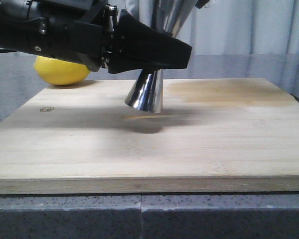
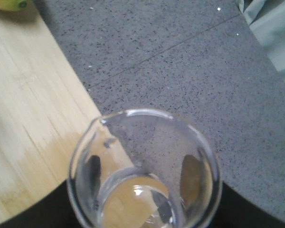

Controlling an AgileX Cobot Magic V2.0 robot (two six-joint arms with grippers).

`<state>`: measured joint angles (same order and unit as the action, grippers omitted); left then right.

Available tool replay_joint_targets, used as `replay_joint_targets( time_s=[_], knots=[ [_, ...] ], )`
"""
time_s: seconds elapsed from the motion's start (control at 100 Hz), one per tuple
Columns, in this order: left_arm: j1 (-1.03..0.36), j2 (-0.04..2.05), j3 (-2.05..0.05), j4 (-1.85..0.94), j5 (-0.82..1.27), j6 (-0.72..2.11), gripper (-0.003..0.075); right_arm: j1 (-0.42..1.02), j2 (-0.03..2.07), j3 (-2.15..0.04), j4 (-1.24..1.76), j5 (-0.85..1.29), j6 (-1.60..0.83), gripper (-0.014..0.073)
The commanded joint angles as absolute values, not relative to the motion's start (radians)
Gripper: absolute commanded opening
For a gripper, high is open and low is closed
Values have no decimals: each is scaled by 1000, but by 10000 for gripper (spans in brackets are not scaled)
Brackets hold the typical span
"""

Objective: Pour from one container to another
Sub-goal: 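Tilt the beaker upright and lift it away from the jigger, then lower the beaker onto the board farther from the lemon with the right gripper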

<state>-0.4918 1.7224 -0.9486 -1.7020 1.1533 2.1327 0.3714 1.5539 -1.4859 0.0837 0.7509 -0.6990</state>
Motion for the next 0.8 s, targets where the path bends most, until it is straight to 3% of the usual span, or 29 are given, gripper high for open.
replay_joint_targets(
  time_s=[0.0, 0.33, 0.79],
  knots=[
    [-500, 1670, -976, -1771, 1268, 2128, -19, 323, 1516, -1493, 163, 661, -712, 195],
    [-488, 1670, -977, -1781, 1268, 2128, -19, 195, 1514, -1390, 567, 650, -973, 195],
    [-466, 1668, -977, -1787, 1268, 2128, -19, 152, 1510, -1242, 826, 624, -1204, 195]
  ],
)
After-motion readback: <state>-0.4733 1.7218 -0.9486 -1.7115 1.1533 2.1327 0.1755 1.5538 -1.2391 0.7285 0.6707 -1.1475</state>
